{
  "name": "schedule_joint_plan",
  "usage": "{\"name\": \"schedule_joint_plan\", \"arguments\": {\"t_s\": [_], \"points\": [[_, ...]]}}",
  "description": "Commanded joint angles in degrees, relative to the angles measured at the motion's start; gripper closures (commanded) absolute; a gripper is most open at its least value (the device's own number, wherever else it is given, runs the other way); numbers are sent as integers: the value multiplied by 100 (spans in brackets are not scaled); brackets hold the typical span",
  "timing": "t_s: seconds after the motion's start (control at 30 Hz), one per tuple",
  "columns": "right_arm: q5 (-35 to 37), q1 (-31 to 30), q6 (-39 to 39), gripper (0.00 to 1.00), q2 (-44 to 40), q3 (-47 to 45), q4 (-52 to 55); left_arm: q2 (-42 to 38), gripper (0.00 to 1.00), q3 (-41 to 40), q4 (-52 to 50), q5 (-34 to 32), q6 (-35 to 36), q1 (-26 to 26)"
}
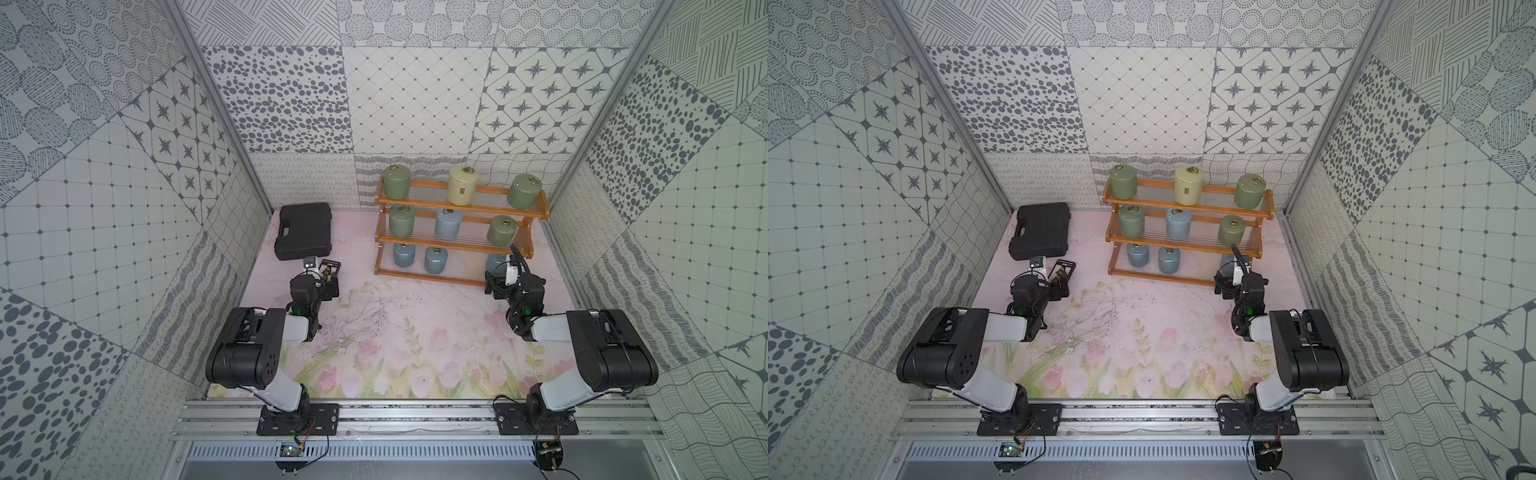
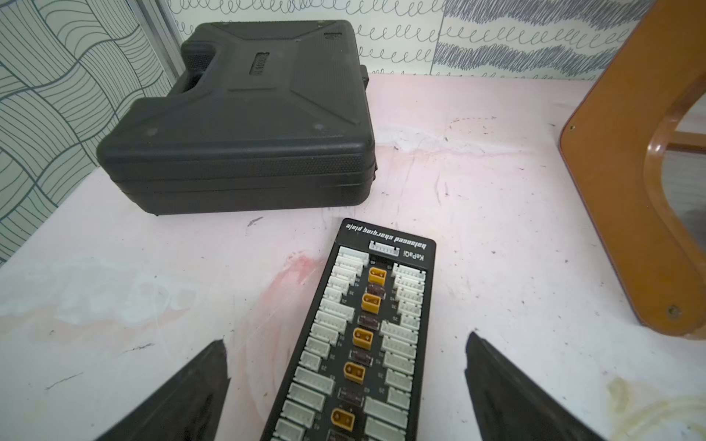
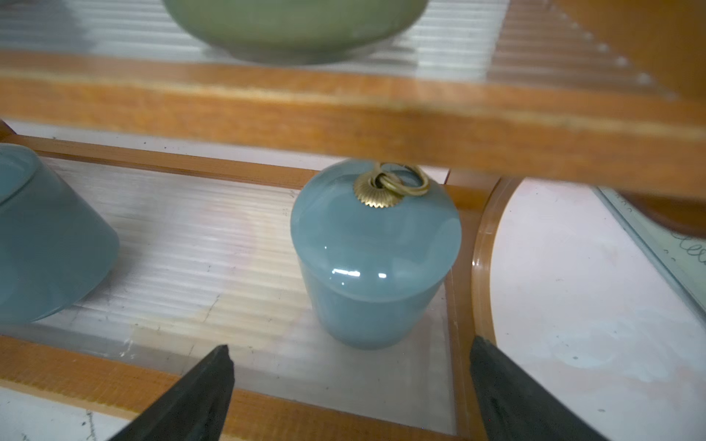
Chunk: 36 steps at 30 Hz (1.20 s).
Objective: Remove the tea canisters from the shelf
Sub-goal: Pick up the tea canister from the shelf.
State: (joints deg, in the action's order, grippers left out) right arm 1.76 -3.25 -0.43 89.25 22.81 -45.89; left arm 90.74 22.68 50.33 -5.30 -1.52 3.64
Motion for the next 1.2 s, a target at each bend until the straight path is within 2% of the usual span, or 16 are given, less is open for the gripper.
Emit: {"name": "schedule_joint_plan", "arguments": {"t_s": [0.0, 0.4, 0.83, 0.93, 1.0, 1.07, 1.17], "points": [[48, 4, 53, 0, -31, 66, -223, 1, 0, 20, 92, 42, -16, -39], [28, 10, 69, 0, -30, 75, -201, -1, 0, 20, 87, 46, -15, -42], [-301, 146, 119, 0, -43, 78, -192, -9, 0, -23, 155, 115, 15, -41], [-210, 131, 130, 0, -473, -106, -174, -285, 0, -382, 606, 112, 52, 1], [-209, 131, 140, 0, -1104, -15, 696, -673, 0, -624, 725, 59, 79, 42], [-299, 120, 104, 0, -1670, 148, 1582, -1196, 0, -656, 232, 47, 58, 96], [-450, 109, 213, 0, -2617, 117, 2361, -2054, 0, -446, -940, 118, -107, 221]]}}
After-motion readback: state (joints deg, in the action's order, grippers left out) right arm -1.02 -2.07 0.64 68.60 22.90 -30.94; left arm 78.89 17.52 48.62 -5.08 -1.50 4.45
